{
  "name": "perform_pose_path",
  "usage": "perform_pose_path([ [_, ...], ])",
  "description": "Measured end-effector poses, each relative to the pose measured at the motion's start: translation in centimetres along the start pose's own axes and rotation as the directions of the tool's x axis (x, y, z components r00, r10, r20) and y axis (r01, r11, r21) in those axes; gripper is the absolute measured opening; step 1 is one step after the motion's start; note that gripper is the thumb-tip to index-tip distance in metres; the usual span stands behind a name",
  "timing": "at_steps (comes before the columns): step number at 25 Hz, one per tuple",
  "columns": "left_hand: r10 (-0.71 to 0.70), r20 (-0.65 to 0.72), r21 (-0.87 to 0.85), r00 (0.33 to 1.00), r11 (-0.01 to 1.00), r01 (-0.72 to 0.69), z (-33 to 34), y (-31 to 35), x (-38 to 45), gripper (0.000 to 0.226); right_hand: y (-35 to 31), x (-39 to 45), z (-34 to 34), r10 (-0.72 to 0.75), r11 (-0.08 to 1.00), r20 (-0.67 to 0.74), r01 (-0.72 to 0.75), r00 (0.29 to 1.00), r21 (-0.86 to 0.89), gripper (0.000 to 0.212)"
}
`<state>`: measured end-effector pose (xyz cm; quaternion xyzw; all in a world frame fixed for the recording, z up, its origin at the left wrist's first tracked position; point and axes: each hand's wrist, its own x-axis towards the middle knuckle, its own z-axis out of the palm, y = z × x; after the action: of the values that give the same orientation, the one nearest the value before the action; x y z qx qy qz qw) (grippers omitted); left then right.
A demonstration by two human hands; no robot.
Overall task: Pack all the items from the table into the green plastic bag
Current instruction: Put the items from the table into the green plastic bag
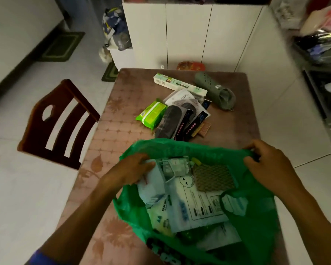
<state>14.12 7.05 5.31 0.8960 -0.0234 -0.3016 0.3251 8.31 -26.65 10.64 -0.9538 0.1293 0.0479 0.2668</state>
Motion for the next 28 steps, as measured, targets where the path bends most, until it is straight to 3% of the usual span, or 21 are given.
perform_pose_path([
  [3, 0.075, -0.209, 0.283, 0.975, 0.959, -0.013, 3.7, 1.3, 1.1, 0.038, -1.2, 0.4, 0.2, -0.008, 1.0, 0.035, 0.009, 0.999, -0.02, 0.014],
  [7, 0.2, -0.418, 0.45, 0.886, 0.893, 0.011, 1.9, 2.5, 0.7, 0.045, -2.4, 1.3, 0.0, -0.019, 0.993, 0.073, 0.028, 0.997, -0.118, 0.018],
  [10, 0.397, -0.582, 0.337, 0.71, 0.912, -0.234, -2.4, 3.6, 0.8, 0.026, -3.5, 2.4, 0.0, -0.023, 0.987, 0.058, 0.032, 0.998, -0.156, 0.035],
  [12, 0.349, -0.648, 0.189, 0.677, 0.935, -0.301, -5.2, 3.1, 4.4, 0.015, -4.7, 3.0, 0.2, -0.023, 0.985, 0.048, 0.031, 0.999, -0.17, 0.039],
  [14, 0.234, -0.602, 0.091, 0.763, 0.97, -0.226, -7.2, 1.2, 11.1, 0.027, -6.0, 3.6, 0.8, 0.014, 0.979, 0.075, 0.001, 0.997, -0.204, 0.042],
  [17, 0.09, -0.381, 0.229, 0.92, 0.973, 0.0, -7.3, -2.1, 20.5, 0.06, -6.2, 4.3, 2.3, 0.092, 0.955, 0.1, -0.06, 0.991, -0.29, 0.047],
  [19, 0.064, -0.273, 0.282, 0.96, 0.959, 0.016, -6.5, -3.7, 25.1, 0.08, -5.5, 4.5, 2.8, 0.151, 0.929, 0.114, -0.101, 0.982, -0.355, 0.049],
  [22, 0.066, -0.216, 0.285, 0.974, 0.959, -0.002, -4.8, -5.2, 29.9, 0.12, -3.8, 4.0, 3.4, 0.207, 0.918, 0.098, -0.159, 0.973, -0.365, 0.05],
  [24, 0.028, -0.237, 0.23, 0.971, 0.973, 0.029, -3.7, -6.6, 32.0, 0.131, -2.9, 3.7, 3.6, 0.233, 0.918, 0.058, -0.2, 0.971, -0.344, 0.045],
  [26, -0.081, -0.24, 0.067, 0.967, 0.993, 0.1, -3.3, -7.5, 32.5, 0.127, -2.2, 3.6, 3.4, 0.255, 0.91, 0.046, -0.224, 0.966, -0.348, 0.034],
  [28, -0.211, -0.231, -0.134, 0.95, 0.974, 0.184, -3.5, -7.2, 30.9, 0.105, -1.5, 3.5, 3.2, 0.272, 0.906, 0.074, -0.229, 0.959, -0.356, 0.024],
])
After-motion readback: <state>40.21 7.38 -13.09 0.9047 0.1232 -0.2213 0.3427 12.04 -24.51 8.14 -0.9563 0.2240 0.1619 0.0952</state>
